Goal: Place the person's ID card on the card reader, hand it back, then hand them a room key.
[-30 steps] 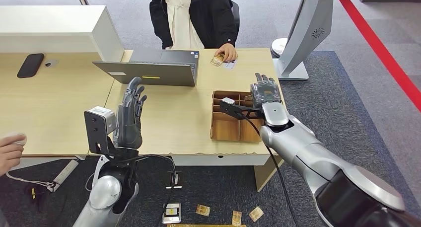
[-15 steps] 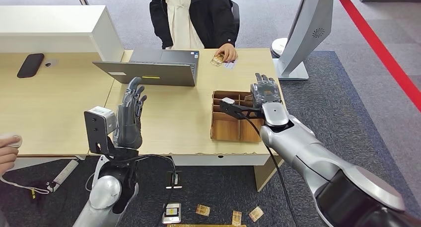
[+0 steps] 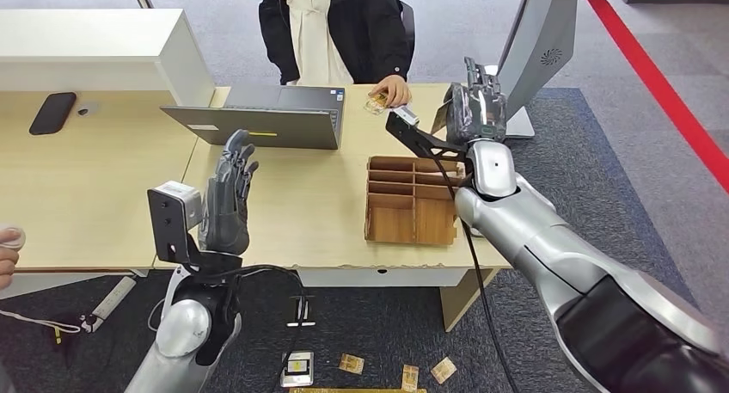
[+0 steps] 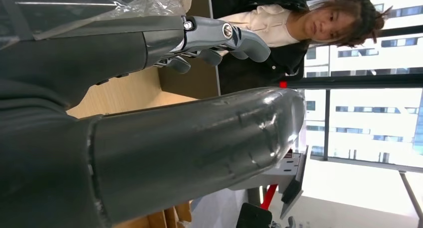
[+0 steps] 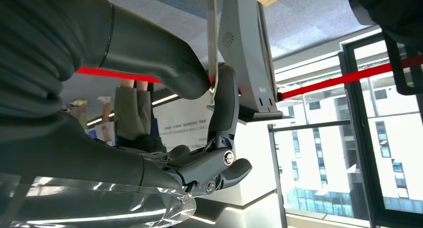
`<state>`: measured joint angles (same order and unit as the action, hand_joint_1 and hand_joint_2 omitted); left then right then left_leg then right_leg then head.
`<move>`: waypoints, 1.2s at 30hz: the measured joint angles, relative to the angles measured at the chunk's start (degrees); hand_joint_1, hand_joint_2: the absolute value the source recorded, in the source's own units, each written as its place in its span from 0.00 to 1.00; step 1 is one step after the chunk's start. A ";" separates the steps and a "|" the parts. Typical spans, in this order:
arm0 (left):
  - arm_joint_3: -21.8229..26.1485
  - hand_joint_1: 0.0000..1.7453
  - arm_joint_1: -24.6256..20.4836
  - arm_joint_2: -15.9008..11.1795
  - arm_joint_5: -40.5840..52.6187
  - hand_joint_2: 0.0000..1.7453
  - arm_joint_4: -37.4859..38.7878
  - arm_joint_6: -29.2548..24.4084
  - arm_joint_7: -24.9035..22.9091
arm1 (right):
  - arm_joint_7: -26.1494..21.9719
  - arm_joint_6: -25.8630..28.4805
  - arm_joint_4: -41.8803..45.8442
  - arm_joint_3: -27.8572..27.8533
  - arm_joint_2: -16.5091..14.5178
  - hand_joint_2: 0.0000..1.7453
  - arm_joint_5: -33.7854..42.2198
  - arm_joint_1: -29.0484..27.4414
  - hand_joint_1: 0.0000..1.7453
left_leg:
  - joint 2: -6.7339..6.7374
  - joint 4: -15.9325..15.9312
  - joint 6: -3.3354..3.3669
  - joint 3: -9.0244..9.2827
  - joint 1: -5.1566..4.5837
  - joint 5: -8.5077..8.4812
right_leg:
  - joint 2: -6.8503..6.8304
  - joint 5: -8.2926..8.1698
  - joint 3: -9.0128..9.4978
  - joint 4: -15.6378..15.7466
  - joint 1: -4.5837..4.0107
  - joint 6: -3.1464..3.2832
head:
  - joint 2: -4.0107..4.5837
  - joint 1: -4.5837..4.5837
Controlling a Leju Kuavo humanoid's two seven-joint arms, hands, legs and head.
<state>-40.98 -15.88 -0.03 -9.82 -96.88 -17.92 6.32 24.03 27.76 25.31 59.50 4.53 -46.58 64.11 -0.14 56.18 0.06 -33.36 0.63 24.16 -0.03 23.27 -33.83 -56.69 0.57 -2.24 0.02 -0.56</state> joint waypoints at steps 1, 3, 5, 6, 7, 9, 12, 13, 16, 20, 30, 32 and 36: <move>0.00 0.00 -0.11 0.07 -0.06 0.00 0.15 0.33 0.08 | 0.01 0.06 0.26 -0.15 0.31 1.00 -0.01 0.00 1.00 | 0.00 0.00 0.00 0.00 0.00 0.00 | 0.00 0.00 0.00 0.00 0.00 0.00 | 0.00 0.00; 0.00 0.00 -0.28 0.28 -0.25 0.00 0.46 1.02 0.25 | 0.10 0.08 0.88 -0.38 0.94 1.00 -0.12 0.00 1.00 | 0.00 0.00 0.00 0.00 -0.01 0.00 | 0.00 0.00 -0.01 0.00 0.01 0.00 | 0.00 0.00; -0.02 0.00 -0.49 0.53 -0.40 0.00 0.84 1.65 0.42 | 0.33 0.07 1.57 -0.62 1.62 1.00 -0.32 0.01 1.00 | 0.00 0.00 0.00 0.00 -0.01 0.00 | 0.01 0.00 -0.02 0.00 0.01 0.00 | 0.00 0.01; -0.02 0.00 -0.63 0.66 -0.45 0.00 1.04 1.93 0.54 | 0.45 0.05 1.96 -0.78 2.00 1.00 -0.46 0.01 1.00 | 0.00 0.00 0.00 0.00 -0.01 0.00 | 0.01 0.00 -0.02 0.00 0.01 0.00 | 0.00 0.01; -0.03 0.00 -0.76 0.80 -0.48 0.00 1.26 2.18 0.68 | 0.55 0.03 2.36 -0.96 2.37 1.00 -0.60 0.02 1.00 | 0.00 0.00 0.00 -0.01 -0.01 0.00 | 0.01 0.00 -0.02 0.00 0.01 0.00 | 0.00 0.01; -0.03 0.00 -0.97 1.03 -0.52 0.00 1.63 2.52 0.94 | 0.65 0.00 3.10 -1.33 3.06 1.00 -0.79 0.04 1.00 | -0.01 0.00 0.00 -0.01 -0.01 0.00 | 0.01 0.00 -0.01 0.00 0.01 0.00 | 0.00 0.00; -0.03 0.00 -1.14 1.30 -0.54 0.00 2.08 2.73 1.09 | 0.68 -0.01 3.98 -1.62 3.88 1.00 -0.84 0.04 1.00 | 0.00 0.00 0.00 -0.01 -0.01 0.00 | 0.02 0.00 -0.02 0.00 0.01 0.00 | 0.00 0.01; -0.04 0.00 -1.19 1.37 -0.54 0.00 2.20 2.75 1.11 | 0.68 -0.01 4.22 -1.70 4.10 1.00 -0.85 0.04 1.00 | 0.00 0.00 0.00 -0.01 -0.01 0.00 | 0.02 0.00 -0.02 0.00 0.01 0.00 | 0.00 0.01; -0.05 0.00 -1.28 1.52 -0.54 0.00 2.49 2.79 1.13 | 0.70 -0.01 4.86 -1.89 4.56 1.00 -0.86 0.04 1.00 | 0.00 0.00 0.00 0.00 -0.01 0.00 | 0.02 0.00 -0.02 0.00 0.00 0.00 | 0.00 0.01; -0.06 0.00 -1.34 1.77 -0.56 0.00 2.75 2.88 1.33 | 0.93 -0.39 5.42 -1.93 5.03 1.00 -1.06 0.04 1.00 | 0.00 0.00 0.00 -0.01 -0.01 0.00 | 0.02 0.00 -0.02 0.00 0.00 0.00 | 0.00 0.01; -0.89 0.00 -3.11 2.41 -1.72 0.00 4.40 2.90 3.30 | 1.15 -9.78 4.83 -1.19 2.08 1.00 -6.35 5.05 1.00 | 0.09 0.00 -0.03 -0.16 -0.02 -0.02 | 0.15 -0.06 -0.21 -0.09 0.02 0.02 | 0.00 0.01; -1.19 0.00 -3.78 2.60 -1.91 0.00 5.05 2.90 3.49 | 1.15 -11.58 3.89 -0.73 -0.29 1.00 -7.19 7.85 1.00 | 0.15 0.00 -0.07 -0.18 0.01 -0.05 | 0.25 -0.07 -0.31 -0.12 0.01 0.05 | 0.00 0.04; -1.30 0.00 -4.01 2.89 -2.00 0.00 5.67 2.90 3.77 | 1.15 -11.97 2.95 0.01 -2.79 1.00 -7.43 9.93 1.00 | -0.09 0.00 -0.12 -0.19 0.08 -0.08 | -0.04 0.00 -0.23 -0.12 -0.06 0.07 | 0.00 0.01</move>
<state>-42.28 -19.89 2.86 -11.82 -91.21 -15.02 10.09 25.18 15.80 28.26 59.51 1.74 -54.01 74.05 -0.23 56.18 -0.06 -33.55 0.71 24.08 -0.06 23.26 -34.06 -56.81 0.50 -2.18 0.02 -0.55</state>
